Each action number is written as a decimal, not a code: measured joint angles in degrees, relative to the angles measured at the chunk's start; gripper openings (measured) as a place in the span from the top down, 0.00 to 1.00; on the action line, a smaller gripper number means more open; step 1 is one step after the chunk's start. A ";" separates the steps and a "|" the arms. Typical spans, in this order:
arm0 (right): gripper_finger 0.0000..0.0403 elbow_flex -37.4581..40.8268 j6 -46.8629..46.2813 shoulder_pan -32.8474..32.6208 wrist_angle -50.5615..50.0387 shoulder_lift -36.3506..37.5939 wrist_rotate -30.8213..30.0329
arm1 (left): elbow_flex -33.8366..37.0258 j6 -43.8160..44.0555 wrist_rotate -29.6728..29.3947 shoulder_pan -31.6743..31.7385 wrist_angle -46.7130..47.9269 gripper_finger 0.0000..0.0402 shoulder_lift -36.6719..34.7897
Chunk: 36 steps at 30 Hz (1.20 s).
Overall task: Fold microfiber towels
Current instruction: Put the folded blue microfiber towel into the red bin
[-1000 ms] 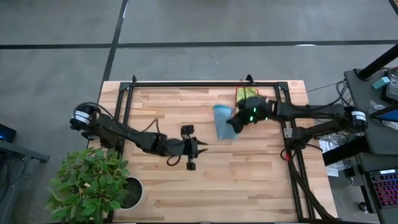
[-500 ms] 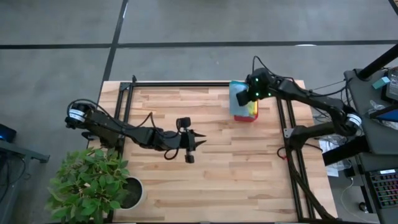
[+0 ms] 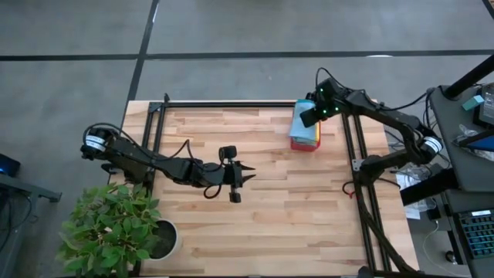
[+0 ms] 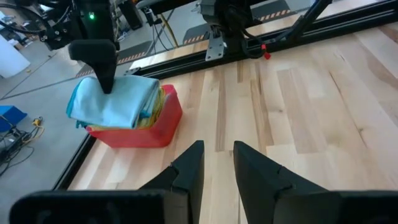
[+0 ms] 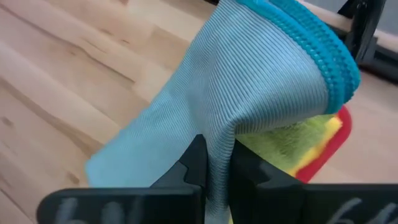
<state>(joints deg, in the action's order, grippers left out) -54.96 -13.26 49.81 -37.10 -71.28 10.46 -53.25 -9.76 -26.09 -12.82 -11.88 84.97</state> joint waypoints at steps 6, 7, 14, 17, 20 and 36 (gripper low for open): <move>0.94 0.07 4.65 1.53 -0.80 -1.81 0.04 | 0.00 0.02 0.00 0.00 0.04 0.82 0.00; 0.94 0.07 4.98 1.60 -0.80 -2.19 0.02 | 0.00 0.04 0.00 0.00 0.05 0.82 0.00; 0.88 0.20 5.68 1.61 -0.67 -6.56 -0.07 | 0.00 0.09 -0.10 0.00 1.64 0.82 0.00; 0.82 0.20 5.79 1.63 -0.63 -8.35 -0.12 | 0.06 0.11 -0.17 0.00 2.29 0.82 0.00; 0.75 0.20 5.81 1.61 -0.76 -9.38 -0.11 | 0.07 -0.07 -0.20 0.01 2.22 0.82 0.00; 0.57 -7.86 8.16 1.61 -12.98 -7.20 -7.04 | 0.11 0.32 -0.20 0.07 5.02 0.82 -0.02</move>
<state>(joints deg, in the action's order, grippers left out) -62.82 -5.09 51.42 -50.08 -78.48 3.42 -53.15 -9.44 -26.28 -12.75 -6.86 84.95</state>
